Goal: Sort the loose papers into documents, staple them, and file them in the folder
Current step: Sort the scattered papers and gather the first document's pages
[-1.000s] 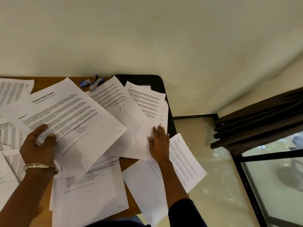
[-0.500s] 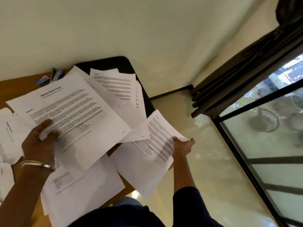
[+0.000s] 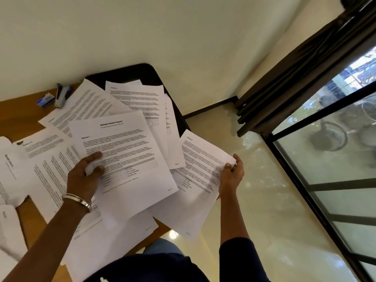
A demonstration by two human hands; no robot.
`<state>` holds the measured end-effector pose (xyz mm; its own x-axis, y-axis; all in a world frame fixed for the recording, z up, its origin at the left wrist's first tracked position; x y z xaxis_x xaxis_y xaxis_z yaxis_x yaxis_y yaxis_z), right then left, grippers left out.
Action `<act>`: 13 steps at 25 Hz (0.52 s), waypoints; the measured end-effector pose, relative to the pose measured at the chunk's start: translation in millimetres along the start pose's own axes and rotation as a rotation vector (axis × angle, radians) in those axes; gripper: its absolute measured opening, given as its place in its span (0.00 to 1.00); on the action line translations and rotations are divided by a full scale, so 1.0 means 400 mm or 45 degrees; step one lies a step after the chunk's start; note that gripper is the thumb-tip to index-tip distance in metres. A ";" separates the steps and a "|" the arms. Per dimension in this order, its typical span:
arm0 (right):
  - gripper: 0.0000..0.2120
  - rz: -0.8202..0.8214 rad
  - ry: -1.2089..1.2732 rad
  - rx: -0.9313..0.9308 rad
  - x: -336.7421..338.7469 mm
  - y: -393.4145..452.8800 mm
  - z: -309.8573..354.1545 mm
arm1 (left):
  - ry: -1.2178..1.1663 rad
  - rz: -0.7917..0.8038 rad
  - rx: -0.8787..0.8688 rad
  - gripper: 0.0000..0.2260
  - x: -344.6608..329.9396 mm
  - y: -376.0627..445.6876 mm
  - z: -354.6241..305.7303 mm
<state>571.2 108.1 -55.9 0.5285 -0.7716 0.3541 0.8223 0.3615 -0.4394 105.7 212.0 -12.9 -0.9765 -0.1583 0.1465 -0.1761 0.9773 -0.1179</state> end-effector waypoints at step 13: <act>0.26 0.440 -0.714 0.188 -0.371 -0.170 0.082 | 0.088 -0.035 -0.005 0.17 0.005 -0.003 0.008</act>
<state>443.8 215.1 -51.4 0.7630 -0.2249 0.6060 0.5857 0.6373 -0.5009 103.6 209.9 -15.8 -0.9603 -0.1748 0.2174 -0.2018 0.9734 -0.1089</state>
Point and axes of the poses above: each hand's wrist, its own y-axis towards the middle knuckle, its own x-axis out of the back of the hand, z = x × y, the point moved 10 cm from there along y, towards the middle knuckle, and after that the axes turned 9 degrees about -x, right-handed, at the moved point
